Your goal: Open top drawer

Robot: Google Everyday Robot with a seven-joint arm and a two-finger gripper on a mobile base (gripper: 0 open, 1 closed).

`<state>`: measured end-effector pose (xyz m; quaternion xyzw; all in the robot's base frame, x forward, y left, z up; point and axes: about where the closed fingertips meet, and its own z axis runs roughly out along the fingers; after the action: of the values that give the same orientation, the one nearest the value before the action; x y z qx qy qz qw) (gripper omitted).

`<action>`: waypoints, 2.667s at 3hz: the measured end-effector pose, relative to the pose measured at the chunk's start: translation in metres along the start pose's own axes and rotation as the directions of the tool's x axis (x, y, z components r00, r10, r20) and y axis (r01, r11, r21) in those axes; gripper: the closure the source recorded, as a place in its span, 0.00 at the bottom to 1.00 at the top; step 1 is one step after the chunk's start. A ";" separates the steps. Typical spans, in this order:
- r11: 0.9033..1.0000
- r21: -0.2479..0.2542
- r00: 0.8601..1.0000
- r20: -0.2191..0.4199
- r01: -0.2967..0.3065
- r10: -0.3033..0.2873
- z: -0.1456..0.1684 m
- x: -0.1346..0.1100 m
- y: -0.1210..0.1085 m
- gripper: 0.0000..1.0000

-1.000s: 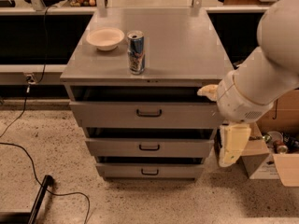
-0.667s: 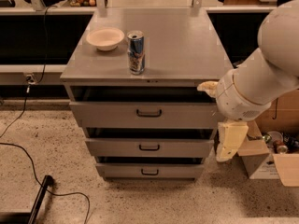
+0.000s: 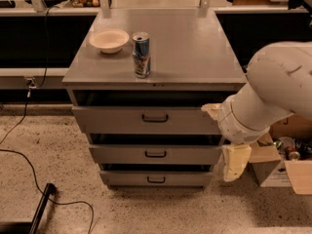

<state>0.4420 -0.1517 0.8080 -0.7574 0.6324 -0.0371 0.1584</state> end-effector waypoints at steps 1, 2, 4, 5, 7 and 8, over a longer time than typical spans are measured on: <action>0.994 0.098 0.999 -0.003 0.050 -0.050 0.016 0.005 0.010 0.00; 0.984 0.169 0.998 -0.006 0.061 -0.061 0.014 0.006 -0.006 0.00; 0.970 0.245 0.998 0.057 -0.004 -0.010 0.049 0.027 -0.038 0.00; 0.953 0.301 0.998 0.066 -0.029 0.010 0.076 0.039 -0.071 0.00; 0.949 0.305 0.996 0.065 -0.082 0.066 0.124 0.060 -0.107 0.00; 0.954 0.284 0.995 0.054 -0.097 0.085 0.150 0.070 -0.108 0.00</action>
Offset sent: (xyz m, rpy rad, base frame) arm -0.0048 -0.0030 -0.0168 0.0046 -0.0900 0.0286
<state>0.5964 -0.1741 0.6873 -0.6973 0.6510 -0.1051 0.2808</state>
